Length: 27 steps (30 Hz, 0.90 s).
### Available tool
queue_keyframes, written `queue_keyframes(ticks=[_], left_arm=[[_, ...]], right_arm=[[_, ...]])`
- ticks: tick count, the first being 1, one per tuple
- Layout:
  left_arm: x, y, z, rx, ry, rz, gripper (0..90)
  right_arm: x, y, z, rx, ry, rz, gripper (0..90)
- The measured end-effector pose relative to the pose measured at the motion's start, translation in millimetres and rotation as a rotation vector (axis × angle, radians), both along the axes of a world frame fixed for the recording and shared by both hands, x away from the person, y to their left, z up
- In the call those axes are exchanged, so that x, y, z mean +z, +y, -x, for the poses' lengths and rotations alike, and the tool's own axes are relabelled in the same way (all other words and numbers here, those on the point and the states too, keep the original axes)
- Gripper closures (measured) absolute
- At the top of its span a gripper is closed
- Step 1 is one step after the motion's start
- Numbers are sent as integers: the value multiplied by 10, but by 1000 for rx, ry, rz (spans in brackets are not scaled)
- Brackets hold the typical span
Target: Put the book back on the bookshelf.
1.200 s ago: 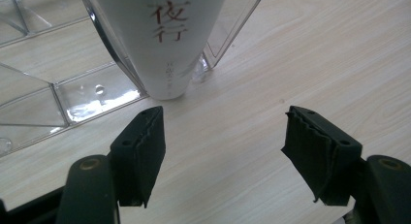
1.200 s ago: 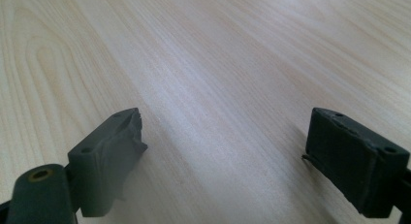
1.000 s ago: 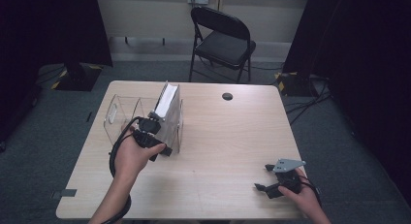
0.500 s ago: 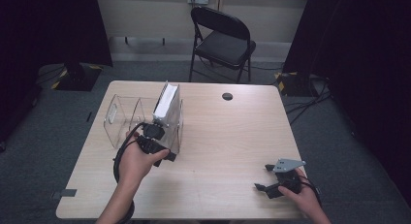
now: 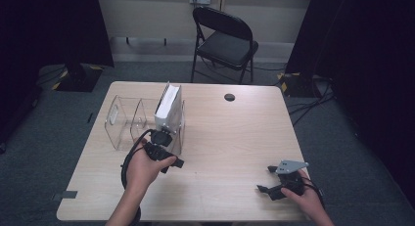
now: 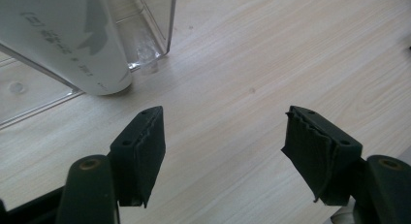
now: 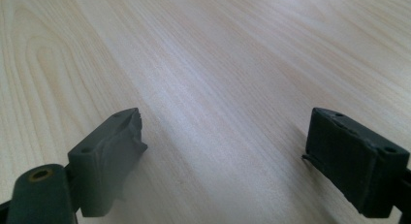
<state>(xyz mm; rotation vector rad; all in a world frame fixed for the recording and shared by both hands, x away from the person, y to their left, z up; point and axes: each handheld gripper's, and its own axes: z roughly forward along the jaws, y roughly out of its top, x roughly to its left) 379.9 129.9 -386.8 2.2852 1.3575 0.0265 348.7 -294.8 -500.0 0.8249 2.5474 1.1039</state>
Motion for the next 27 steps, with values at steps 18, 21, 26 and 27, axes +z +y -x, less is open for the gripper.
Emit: queue_keyframes(ticks=[18, 21, 26, 27], left_arm=[[-159, -125, 31, -49, 12, 22, 302], [-188, -145, 32, -51, 13, 26, 301], [-241, -173, 32, -66, 21, 19, 300], [-254, -180, 34, -63, 21, 25, 300]], right_arm=[[0, 0, 0, 0, 0, 0, 124], [0, 0, 0, 0, 0, 0, 124], [0, 0, 0, 0, 0, 0, 124], [0, 0, 0, 0, 0, 0, 124]])
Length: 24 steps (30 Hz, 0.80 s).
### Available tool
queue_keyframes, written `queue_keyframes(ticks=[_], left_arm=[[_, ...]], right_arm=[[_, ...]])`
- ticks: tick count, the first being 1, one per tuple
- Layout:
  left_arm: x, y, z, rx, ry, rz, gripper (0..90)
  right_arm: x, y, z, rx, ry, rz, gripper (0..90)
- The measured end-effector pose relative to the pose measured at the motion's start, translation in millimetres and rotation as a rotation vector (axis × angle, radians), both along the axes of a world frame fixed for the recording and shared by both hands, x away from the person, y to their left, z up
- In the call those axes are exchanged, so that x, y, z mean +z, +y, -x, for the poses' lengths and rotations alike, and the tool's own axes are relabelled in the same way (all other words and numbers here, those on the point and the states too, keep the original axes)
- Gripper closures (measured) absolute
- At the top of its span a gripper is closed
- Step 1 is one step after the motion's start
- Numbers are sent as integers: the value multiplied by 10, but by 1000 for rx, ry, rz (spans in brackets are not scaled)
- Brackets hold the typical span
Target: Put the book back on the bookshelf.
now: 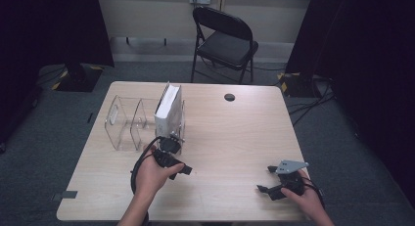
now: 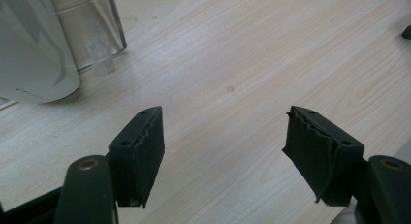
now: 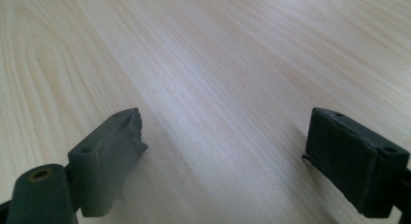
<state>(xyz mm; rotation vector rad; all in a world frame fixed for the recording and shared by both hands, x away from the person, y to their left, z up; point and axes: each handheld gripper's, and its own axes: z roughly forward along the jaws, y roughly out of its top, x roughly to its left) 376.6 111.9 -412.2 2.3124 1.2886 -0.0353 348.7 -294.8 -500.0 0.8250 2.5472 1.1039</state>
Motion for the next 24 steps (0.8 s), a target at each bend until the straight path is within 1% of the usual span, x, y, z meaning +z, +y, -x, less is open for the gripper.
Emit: queue_keyframes(ticks=[3, 4, 5, 6, 7, 8, 10, 11, 12, 13, 14, 15, 16, 17, 18, 19, 23, 24], left_arm=[[-29, -13, 0, -4, 3, -1, 300], [-35, -21, 5, 3, 3, -1, 300], [-44, -26, 3, -6, 2, 1, 300], [-55, -46, 13, 9, 5, 21, 300], [-63, -49, 10, -4, 7, 12, 300], [-74, -67, 18, 11, 10, 26, 300], [-90, -73, 11, -4, 12, 12, 300], [-100, -95, 18, 7, 14, 25, 300], [-111, -100, 14, 3, 8, 23, 300], [-118, -117, 18, 8, 13, 36, 301], [-122, -116, 12, -12, 11, 23, 301], [-129, -129, 13, -5, 8, 17, 301], [-134, -144, 18, 2, 11, 24, 301], [-138, -149, 13, -13, 7, 16, 301], [-148, -162, 15, -6, 4, 15, 301], [-154, -167, 11, -11, 2, 6, 301], [-178, -197, 10, -23, 18, 30, 300], [-186, -209, 12, -16, 13, 34, 300]], right_arm=[[0, 0, 0, 0, 0, 0, 124], [0, 0, 0, 0, 0, 0, 124], [0, 0, 0, 0, 0, 0, 124], [0, 0, 0, 0, 0, 0, 124], [0, 0, 0, 0, 0, 0, 124], [0, 0, 0, 0, 0, 0, 124], [0, 0, 0, 0, 0, 0, 124], [0, 0, 0, 0, 0, 0, 124], [0, 0, 0, 0, 1, 0, 124], [0, 0, 0, 0, 0, 0, 124], [0, 0, 0, 0, 1, 0, 124], [0, 0, 0, 0, 1, 0, 124], [0, 0, 0, 0, 0, 0, 124], [0, 0, 0, 0, 0, 0, 124], [0, 0, 0, 0, 0, 0, 124], [0, 0, 0, 0, 0, 0, 124], [0, 0, 0, 0, 0, 0, 124], [0, 0, 0, 0, 1, 0, 124]])
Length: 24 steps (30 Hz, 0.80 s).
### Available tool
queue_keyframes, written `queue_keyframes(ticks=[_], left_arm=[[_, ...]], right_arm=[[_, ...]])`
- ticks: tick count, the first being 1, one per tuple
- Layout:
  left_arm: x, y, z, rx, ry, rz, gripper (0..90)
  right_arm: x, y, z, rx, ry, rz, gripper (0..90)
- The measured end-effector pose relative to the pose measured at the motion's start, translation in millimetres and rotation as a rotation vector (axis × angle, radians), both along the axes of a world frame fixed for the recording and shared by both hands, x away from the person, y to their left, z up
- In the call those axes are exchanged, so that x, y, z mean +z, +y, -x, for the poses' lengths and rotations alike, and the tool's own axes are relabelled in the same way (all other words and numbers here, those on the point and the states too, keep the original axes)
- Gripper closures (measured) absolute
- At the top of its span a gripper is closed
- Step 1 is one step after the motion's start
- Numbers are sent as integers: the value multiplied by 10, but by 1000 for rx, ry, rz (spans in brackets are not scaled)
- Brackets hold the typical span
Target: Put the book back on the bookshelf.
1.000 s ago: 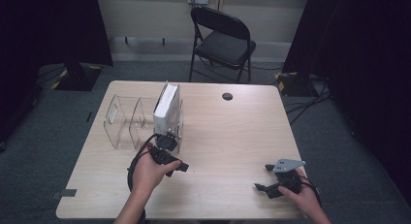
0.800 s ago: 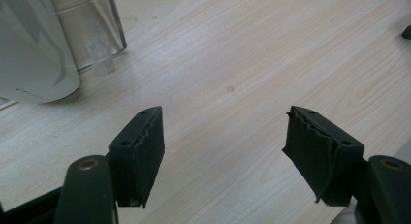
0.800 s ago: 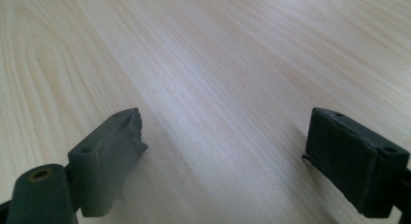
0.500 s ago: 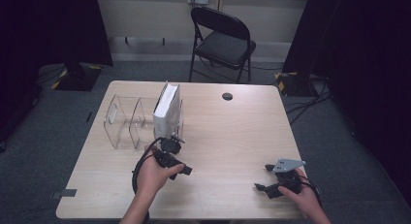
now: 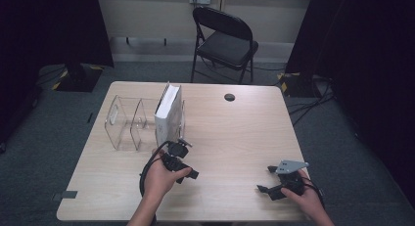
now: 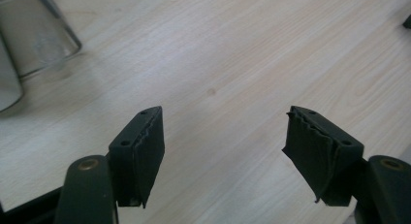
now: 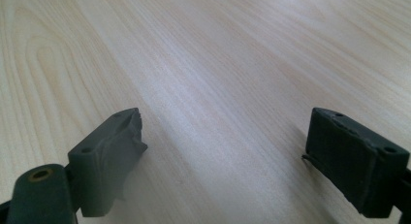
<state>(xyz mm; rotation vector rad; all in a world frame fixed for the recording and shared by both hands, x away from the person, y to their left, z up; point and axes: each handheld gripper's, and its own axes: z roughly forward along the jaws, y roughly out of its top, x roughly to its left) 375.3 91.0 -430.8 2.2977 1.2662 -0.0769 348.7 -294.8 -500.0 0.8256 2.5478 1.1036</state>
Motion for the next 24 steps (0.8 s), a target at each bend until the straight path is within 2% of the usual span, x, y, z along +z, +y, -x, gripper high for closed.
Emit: queue_keyframes(ticks=[20, 22, 24], left_arm=[[-162, -152, 10, -32, 10, 10, 293], [-174, -170, 16, -29, 15, 22, 293], [-195, -185, 16, -38, 12, 14, 292]], right_arm=[[0, 0, 1, -1, 1, 0, 124], [0, 0, 1, -1, 1, 0, 124], [0, 0, 1, -1, 0, 0, 124]])
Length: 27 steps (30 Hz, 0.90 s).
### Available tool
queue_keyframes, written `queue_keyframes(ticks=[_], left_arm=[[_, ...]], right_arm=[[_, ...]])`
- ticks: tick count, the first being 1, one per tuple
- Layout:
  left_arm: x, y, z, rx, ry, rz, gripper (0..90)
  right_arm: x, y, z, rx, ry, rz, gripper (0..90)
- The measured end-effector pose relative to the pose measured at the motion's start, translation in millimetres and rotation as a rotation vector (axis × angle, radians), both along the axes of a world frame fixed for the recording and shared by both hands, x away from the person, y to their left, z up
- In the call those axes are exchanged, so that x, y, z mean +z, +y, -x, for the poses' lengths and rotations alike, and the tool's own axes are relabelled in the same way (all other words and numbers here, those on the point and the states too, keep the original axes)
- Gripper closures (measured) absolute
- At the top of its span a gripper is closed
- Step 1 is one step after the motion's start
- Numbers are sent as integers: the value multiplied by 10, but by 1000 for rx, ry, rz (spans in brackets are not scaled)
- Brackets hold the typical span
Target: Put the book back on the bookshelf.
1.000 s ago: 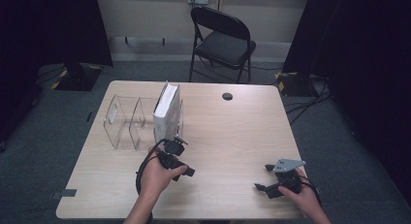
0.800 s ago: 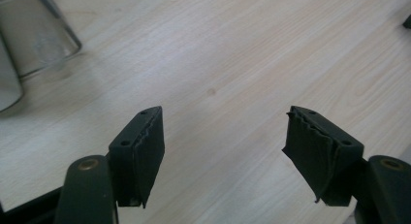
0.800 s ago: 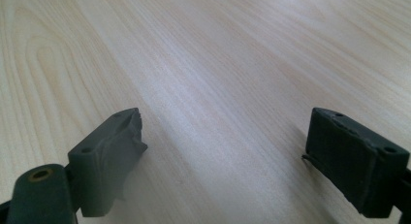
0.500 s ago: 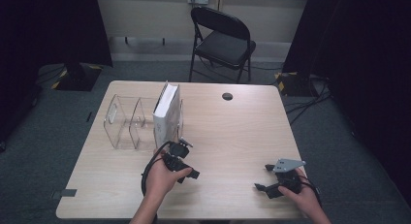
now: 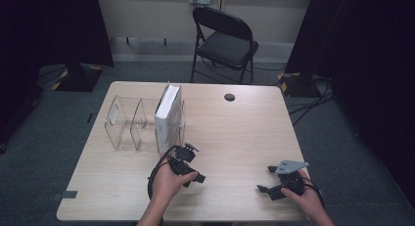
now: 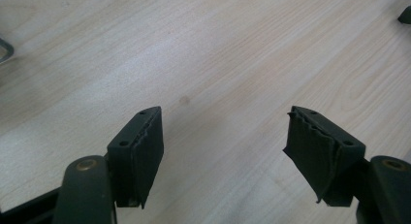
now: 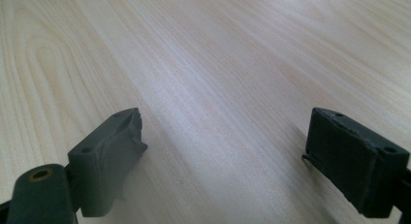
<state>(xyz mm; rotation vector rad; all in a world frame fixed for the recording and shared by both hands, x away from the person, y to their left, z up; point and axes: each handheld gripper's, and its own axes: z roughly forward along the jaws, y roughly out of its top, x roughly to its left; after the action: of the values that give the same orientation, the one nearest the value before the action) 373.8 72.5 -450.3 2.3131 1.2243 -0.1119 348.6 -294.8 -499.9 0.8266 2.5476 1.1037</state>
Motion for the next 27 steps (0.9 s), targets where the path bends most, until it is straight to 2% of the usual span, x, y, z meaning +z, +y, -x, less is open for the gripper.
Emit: queue_keyframes(ticks=[5, 10, 15, 17, 19, 27], left_arm=[[-51, -49, 6, -8, -13, -20, 284], [-94, -104, 19, -9, -10, -14, 278], [-103, -122, 14, -29, -24, -36, 270], [-108, -142, 25, -18, -21, -22, 269], [-114, -154, 23, -33, -47, -37, 247], [-168, -210, 29, -42, -64, -50, 214]], right_arm=[[0, 0, -1, 1, -1, 0, 124], [0, -1, -1, 2, -1, 1, 124], [0, -1, -1, 2, -1, 1, 124], [0, -1, -1, 1, -1, 1, 124], [0, 0, -1, 1, -1, 0, 124], [0, -1, -1, 2, -1, 1, 124]])
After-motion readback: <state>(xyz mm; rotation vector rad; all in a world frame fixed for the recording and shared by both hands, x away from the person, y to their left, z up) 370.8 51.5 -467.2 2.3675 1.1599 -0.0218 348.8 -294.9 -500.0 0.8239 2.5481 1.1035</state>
